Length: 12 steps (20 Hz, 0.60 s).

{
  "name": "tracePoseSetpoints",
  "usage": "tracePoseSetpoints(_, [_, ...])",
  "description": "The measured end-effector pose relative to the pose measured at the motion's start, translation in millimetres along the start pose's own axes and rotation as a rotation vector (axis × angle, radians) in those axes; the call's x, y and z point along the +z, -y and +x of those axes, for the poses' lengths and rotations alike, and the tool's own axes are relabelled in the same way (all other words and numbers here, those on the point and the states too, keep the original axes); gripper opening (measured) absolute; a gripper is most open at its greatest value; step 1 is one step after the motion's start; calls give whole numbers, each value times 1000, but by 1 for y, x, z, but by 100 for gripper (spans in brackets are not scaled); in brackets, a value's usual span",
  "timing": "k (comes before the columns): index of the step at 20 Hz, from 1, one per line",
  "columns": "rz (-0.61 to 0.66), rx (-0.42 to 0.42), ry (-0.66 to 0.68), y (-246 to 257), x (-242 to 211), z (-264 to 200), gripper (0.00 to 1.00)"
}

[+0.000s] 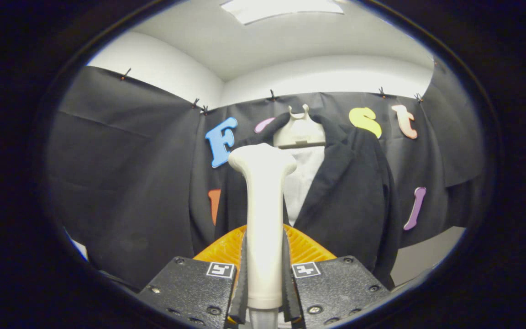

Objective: Iron the clothes twice with a garment steamer, once on the left side and once on the right side.

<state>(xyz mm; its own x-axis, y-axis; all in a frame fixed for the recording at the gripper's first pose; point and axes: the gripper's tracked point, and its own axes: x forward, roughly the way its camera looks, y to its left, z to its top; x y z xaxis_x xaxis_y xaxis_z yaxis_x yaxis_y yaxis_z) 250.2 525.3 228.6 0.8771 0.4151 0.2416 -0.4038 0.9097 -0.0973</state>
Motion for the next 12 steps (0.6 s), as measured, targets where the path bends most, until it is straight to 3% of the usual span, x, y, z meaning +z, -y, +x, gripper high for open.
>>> tracePoseSetpoints(7, [-60, 16, 69, -27, 32, 66, 33])
tracePoseSetpoints(12, [-70, 1, 56, -31, 27, 95, 33])
